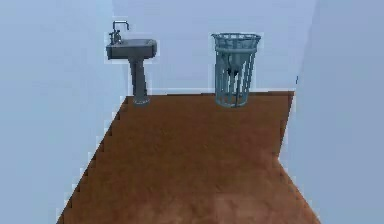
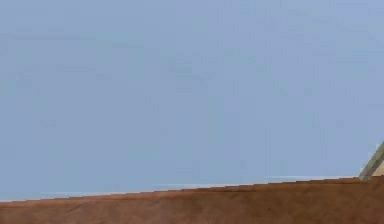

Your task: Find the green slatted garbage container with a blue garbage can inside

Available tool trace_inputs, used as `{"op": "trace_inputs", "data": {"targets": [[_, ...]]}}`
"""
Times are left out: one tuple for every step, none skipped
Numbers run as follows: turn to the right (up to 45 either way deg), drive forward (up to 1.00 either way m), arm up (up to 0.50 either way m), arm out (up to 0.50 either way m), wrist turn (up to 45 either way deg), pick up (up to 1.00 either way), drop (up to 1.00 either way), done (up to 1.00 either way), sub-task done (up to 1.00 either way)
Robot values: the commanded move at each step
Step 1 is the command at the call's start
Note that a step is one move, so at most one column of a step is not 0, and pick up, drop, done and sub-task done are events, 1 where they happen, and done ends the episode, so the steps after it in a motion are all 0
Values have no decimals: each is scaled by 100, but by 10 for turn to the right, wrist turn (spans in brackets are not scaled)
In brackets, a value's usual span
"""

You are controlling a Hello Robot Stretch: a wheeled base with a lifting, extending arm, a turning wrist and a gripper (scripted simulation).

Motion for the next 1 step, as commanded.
{"op": "trace_inputs", "data": {"targets": [[0, 100, 0, 0, 0, 0, 0, 0, 0]]}}
